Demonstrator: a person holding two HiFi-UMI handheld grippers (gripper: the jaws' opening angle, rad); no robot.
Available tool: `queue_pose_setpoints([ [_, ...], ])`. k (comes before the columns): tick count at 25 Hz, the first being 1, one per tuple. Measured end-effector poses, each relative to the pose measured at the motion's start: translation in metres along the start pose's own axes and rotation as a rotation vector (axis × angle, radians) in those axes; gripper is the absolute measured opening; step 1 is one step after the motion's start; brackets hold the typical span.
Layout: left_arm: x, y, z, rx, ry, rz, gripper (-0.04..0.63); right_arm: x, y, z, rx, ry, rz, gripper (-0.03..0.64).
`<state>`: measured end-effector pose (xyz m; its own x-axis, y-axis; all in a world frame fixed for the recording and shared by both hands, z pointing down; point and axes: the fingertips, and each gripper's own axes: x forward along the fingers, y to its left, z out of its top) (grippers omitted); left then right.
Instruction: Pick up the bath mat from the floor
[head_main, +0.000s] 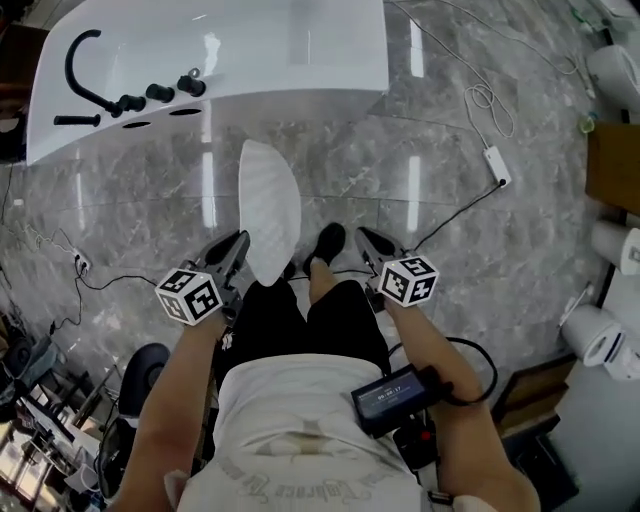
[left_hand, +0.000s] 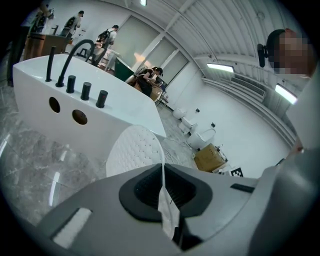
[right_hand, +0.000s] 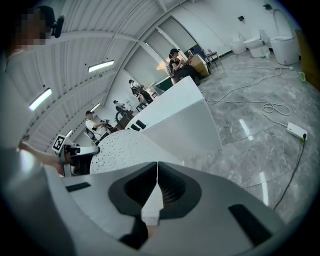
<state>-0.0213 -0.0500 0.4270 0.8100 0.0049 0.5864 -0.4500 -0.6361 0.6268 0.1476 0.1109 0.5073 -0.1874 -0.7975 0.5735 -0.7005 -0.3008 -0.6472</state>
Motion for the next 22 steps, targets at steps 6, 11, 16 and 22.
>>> queue_pose_setpoints([
  [6,-0.016,-0.023,0.015,0.009,-0.055,0.016,0.014,-0.02,0.023,0.013,-0.059,-0.004,0.043,0.006],
  [11,-0.031,-0.039,0.026,0.008,-0.101,0.028,0.014,-0.034,0.038,0.019,-0.085,-0.006,0.072,0.006],
  [16,-0.045,-0.049,0.043,-0.004,-0.155,0.033,0.014,-0.042,0.049,0.032,-0.103,-0.021,0.084,0.006],
  [22,-0.06,-0.056,0.06,-0.03,-0.206,0.035,0.014,-0.046,0.066,0.052,-0.136,-0.05,0.104,0.006],
])
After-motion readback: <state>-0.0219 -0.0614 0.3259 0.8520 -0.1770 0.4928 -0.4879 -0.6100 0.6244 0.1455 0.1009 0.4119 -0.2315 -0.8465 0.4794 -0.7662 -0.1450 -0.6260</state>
